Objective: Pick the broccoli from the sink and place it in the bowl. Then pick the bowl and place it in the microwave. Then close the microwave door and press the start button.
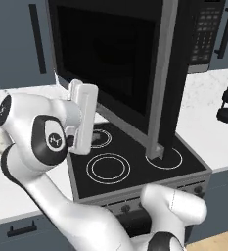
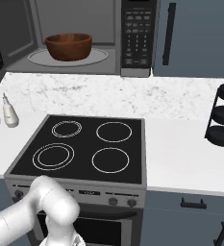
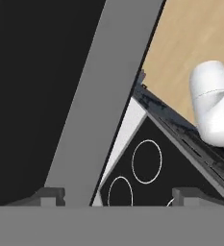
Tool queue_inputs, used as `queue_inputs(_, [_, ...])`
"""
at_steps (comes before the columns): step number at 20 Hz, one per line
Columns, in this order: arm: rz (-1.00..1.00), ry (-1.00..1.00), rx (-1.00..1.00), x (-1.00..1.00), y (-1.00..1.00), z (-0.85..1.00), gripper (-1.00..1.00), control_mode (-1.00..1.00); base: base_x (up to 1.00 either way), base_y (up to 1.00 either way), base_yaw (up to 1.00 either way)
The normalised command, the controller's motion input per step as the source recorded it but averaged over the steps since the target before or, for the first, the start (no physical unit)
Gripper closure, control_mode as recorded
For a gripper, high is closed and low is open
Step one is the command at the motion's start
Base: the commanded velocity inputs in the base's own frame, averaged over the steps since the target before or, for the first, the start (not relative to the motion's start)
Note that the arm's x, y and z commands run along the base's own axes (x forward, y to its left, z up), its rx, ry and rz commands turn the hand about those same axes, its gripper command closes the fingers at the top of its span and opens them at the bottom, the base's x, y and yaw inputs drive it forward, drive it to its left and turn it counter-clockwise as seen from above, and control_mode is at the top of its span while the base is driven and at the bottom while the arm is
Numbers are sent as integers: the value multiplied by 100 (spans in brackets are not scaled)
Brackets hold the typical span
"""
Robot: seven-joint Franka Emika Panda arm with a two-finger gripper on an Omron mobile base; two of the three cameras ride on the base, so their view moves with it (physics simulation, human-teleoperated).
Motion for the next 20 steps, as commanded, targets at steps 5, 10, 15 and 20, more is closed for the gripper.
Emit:
queue_inputs(5, [0,-4,0,81,-100,19,-100,-100,0,0,0])
queue_inputs(10, [1,0,0,100,-97,23,-100,-100,0,0,0])
queue_inputs(15, [2,0,0,100,-67,19,-100,-100,0,0,0])
queue_inputs(20, [0,8,1,100,-27,33,-100,-100,0,0,0])
